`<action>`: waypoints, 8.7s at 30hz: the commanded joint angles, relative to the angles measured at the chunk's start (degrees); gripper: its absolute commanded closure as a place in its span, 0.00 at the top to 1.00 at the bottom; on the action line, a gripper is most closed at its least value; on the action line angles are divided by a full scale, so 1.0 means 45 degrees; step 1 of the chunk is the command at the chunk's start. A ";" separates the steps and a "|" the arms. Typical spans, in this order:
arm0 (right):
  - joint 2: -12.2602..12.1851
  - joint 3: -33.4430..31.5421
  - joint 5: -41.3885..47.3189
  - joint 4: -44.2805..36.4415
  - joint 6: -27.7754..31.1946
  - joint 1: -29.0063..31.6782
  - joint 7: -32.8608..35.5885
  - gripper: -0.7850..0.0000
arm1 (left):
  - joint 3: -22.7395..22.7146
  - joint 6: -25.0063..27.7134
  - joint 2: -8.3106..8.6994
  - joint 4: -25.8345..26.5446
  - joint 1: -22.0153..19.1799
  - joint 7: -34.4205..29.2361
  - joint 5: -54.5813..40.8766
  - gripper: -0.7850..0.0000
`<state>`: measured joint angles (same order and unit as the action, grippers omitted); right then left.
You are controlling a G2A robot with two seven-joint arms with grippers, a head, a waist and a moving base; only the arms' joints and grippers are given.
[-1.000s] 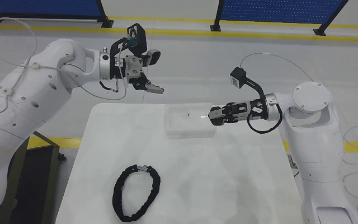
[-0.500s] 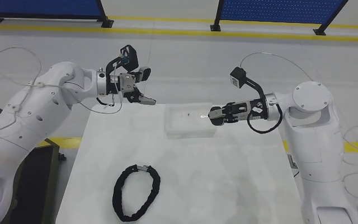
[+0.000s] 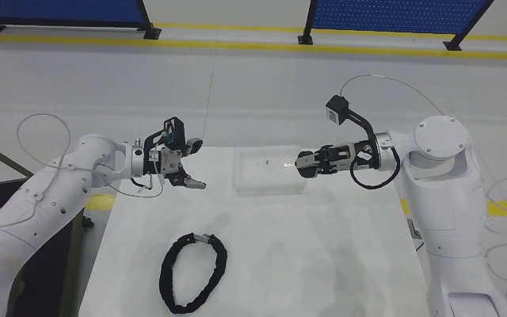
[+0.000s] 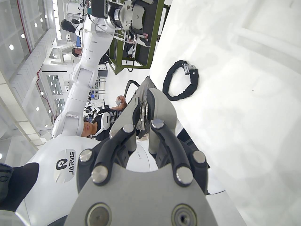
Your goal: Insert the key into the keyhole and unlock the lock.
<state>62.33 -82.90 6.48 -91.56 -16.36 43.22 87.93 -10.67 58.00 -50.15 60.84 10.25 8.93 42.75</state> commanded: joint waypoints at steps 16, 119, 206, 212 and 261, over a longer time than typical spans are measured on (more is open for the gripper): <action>0.0000 0.0000 0.0000 0.0000 0.0000 0.0000 0.0000 0.00 | 0.0207 0.0000 0.0943 0.1149 0.1205 -0.0314 0.1236 1.00; -0.0034 0.0499 0.0200 -0.0123 -0.0277 0.0128 -0.0278 0.00 | -0.3675 -0.1956 0.0914 0.2129 0.5613 0.9859 1.1246 0.00; -0.4456 1.5868 0.8470 -0.5003 -0.6891 -1.2429 -0.6890 0.00 | -0.3087 -0.2567 -0.2238 0.1580 0.4979 1.0869 0.8044 0.00; -0.4289 1.6257 0.9229 -0.5167 -0.7705 -1.2772 -0.7703 0.00 | -0.2798 -0.2851 -0.2218 0.1688 0.4890 1.1153 0.8416 0.00; -0.3915 1.6257 0.8794 -0.5468 -0.9253 -1.1863 -0.9247 0.00 | -0.0316 -0.3482 -0.1644 0.1699 0.3807 1.1786 0.7263 0.00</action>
<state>44.70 -9.74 46.09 -116.22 -58.00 -10.26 46.32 -12.26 42.36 -57.56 68.51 27.46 61.93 75.55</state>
